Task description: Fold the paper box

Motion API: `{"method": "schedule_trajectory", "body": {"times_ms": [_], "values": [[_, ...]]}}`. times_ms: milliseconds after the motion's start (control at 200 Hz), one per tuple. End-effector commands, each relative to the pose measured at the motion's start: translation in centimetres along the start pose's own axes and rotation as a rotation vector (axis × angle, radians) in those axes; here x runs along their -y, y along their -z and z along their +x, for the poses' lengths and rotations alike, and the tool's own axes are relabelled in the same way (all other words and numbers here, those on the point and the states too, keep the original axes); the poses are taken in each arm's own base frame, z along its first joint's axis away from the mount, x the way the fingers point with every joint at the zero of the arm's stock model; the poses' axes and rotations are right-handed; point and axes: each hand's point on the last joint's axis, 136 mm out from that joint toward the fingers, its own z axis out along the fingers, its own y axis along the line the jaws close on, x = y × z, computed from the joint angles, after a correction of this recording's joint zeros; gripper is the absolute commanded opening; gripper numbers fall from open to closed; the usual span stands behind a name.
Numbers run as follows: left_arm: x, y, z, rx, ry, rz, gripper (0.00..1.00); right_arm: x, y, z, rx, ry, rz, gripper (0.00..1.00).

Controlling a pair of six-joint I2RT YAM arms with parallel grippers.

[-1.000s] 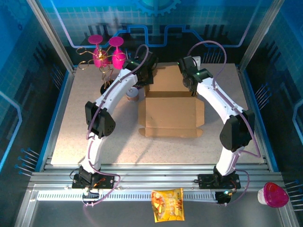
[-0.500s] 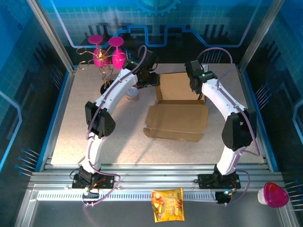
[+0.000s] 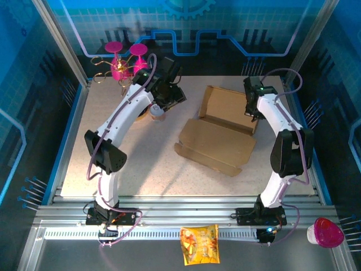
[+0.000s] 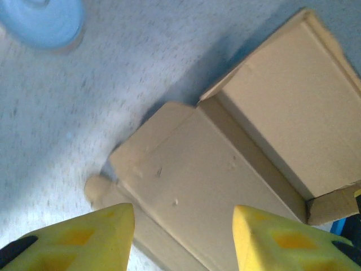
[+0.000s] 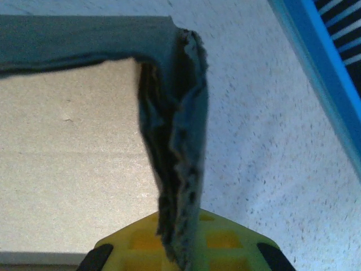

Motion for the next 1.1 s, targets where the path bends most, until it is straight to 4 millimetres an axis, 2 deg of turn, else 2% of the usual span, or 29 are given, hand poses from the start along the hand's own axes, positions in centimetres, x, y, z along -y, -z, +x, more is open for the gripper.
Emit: {"method": "schedule_trajectory", "body": {"times_ms": [0, 105, 190, 280, 400, 460, 530, 665, 916, 1036, 1096], "values": [[-1.7, -1.4, 4.7, -0.137, 0.138, -0.091, 0.56, 0.8, -2.2, 3.2, -0.164, -0.101, 0.009, 0.00], [-1.1, -2.9, 8.2, -0.250, 0.200, -0.058, 0.61, 1.4, -3.7, 4.8, -0.255, -0.180, 0.012, 0.00], [-1.5, -4.4, 10.8, -0.323, 0.262, -0.057, 0.64, 1.7, -4.5, 5.5, -0.299, -0.218, 0.012, 0.00], [-2.7, -6.4, 12.6, -0.381, 0.307, -0.061, 0.68, 1.8, -5.2, 5.7, -0.323, -0.228, 0.020, 0.00], [-2.7, -9.2, 13.9, -0.420, 0.340, 0.049, 0.71, 1.7, -6.0, 6.0, -0.352, -0.239, 0.023, 0.00], [-2.2, -10.4, 14.2, -0.417, 0.341, 0.132, 0.71, 1.6, -6.4, 6.3, -0.374, -0.253, 0.020, 0.00], [-2.6, -11.0, 14.3, -0.407, 0.344, 0.147, 0.72, 1.6, -6.8, 6.6, -0.393, -0.265, 0.020, 0.00], [-2.9, -10.8, 14.0, -0.350, 0.302, 0.156, 0.73, 1.7, -7.4, 6.9, -0.419, -0.280, 0.014, 0.00], [-5.0, -12.1, 14.9, -0.353, 0.291, 0.108, 0.73, 1.5, -7.8, 7.3, -0.446, -0.293, -0.004, 0.00], [-4.8, -12.6, 14.5, -0.334, 0.271, 0.110, 0.73, 1.3, -7.9, 7.4, -0.453, -0.295, -0.010, 0.00], [-4.7, -12.9, 14.3, -0.325, 0.270, 0.112, 0.69, 1.3, -7.9, 7.6, -0.457, -0.295, -0.013, 0.00]]}}
